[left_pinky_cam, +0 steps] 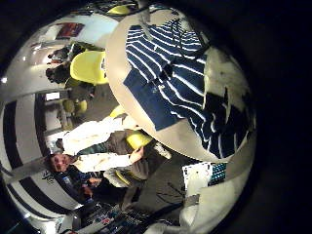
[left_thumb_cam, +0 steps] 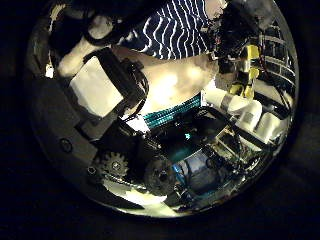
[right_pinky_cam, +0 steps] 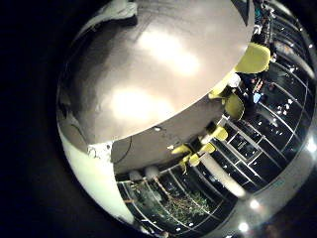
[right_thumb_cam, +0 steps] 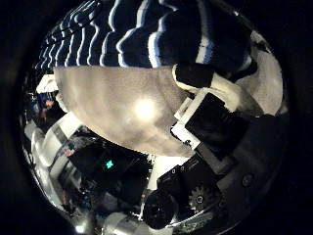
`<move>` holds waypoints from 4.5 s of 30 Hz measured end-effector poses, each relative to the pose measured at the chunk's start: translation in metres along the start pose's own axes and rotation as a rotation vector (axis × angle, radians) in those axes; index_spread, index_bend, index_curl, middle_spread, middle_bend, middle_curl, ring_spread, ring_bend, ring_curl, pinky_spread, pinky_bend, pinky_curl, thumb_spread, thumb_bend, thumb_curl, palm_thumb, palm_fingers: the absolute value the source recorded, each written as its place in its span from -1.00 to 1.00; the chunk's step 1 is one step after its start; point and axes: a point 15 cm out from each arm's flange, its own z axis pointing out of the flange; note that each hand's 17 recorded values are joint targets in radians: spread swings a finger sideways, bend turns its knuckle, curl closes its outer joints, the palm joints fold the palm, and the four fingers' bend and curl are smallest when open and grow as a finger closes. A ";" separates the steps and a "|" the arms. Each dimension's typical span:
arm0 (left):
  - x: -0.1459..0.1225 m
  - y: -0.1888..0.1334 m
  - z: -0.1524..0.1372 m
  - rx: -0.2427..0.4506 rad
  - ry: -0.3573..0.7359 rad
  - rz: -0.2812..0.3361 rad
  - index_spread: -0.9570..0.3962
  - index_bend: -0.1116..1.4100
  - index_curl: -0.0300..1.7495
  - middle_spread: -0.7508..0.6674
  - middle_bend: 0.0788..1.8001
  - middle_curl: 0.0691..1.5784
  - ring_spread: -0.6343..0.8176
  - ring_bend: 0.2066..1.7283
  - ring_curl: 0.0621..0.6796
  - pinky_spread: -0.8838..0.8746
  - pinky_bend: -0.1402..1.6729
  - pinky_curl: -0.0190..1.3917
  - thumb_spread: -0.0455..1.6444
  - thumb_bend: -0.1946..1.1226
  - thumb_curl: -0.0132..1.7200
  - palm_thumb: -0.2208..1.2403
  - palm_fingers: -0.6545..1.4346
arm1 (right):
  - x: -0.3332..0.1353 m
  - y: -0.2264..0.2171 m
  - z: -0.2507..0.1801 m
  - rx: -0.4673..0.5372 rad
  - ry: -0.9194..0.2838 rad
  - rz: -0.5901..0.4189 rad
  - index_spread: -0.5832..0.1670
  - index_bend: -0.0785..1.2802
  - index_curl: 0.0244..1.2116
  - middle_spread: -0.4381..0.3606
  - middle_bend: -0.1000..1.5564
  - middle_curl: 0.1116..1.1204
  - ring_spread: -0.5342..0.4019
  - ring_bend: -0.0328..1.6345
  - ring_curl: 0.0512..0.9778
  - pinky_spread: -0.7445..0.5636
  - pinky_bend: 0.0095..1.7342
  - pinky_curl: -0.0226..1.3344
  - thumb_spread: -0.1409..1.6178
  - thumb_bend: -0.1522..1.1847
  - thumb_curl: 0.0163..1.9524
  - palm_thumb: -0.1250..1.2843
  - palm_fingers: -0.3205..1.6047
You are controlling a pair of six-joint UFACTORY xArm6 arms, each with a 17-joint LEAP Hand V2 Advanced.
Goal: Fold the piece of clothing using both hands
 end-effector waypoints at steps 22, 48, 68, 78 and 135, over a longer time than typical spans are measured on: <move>-0.015 0.048 -0.023 -0.061 0.018 0.055 -0.06 -0.62 0.83 -0.91 -0.16 0.59 -0.78 0.53 0.49 -0.81 0.17 0.00 0.51 -0.72 -0.43 0.42 0.42 | 0.073 0.070 -0.111 0.200 -0.097 0.136 -0.57 0.60 0.76 -0.58 0.61 0.83 -0.45 0.71 0.71 -0.18 0.53 0.44 0.58 -0.79 -0.40 0.57 0.26; -0.093 -0.170 -0.006 -0.080 -0.129 0.025 -0.02 -0.61 0.83 -0.91 -0.13 0.58 -0.78 0.53 0.51 -0.82 0.06 0.02 0.50 -0.74 -0.44 0.37 0.38 | 0.129 -0.105 -0.129 -0.029 -0.038 0.106 -0.45 0.62 0.80 -0.49 0.63 0.82 -0.42 0.71 0.75 -0.17 0.43 0.69 0.56 -0.80 -0.40 0.46 0.19; -0.139 -0.232 -0.002 0.038 -0.124 -0.074 0.24 -0.75 0.04 -0.09 -0.89 0.00 -0.38 0.18 0.23 -0.35 0.00 0.10 0.31 -0.77 -0.56 -0.18 -0.44 | 0.156 -0.173 -0.140 0.250 -0.084 0.245 -0.59 -0.61 0.03 -0.35 -0.15 0.11 -0.31 0.39 0.16 -0.21 0.14 0.24 0.65 -0.80 -0.55 0.23 -0.60; -0.148 -0.199 -0.038 0.092 -0.022 -0.101 0.36 -0.67 -0.32 0.30 -0.89 -0.32 -0.22 0.05 0.08 -0.10 -0.11 0.00 0.28 -0.75 -0.61 -0.27 -0.42 | 0.180 -0.122 -0.190 0.348 -0.145 0.306 -0.50 -0.62 -0.18 -0.25 -0.21 -0.07 -0.22 0.26 -0.02 0.15 -0.07 0.08 0.66 -0.82 -0.63 -0.04 -0.51; -0.093 -0.119 0.028 0.016 0.206 -0.070 0.42 -0.63 -0.60 0.30 -0.87 -0.61 -0.07 -0.16 -0.27 0.14 -0.33 -0.35 0.37 -0.74 -0.65 -0.25 -0.27 | 0.129 -0.084 -0.030 -0.117 -0.197 0.189 -0.45 0.43 0.13 -0.32 0.52 0.22 -0.34 0.62 0.12 -0.27 0.43 0.05 0.31 -0.61 -0.46 0.60 0.57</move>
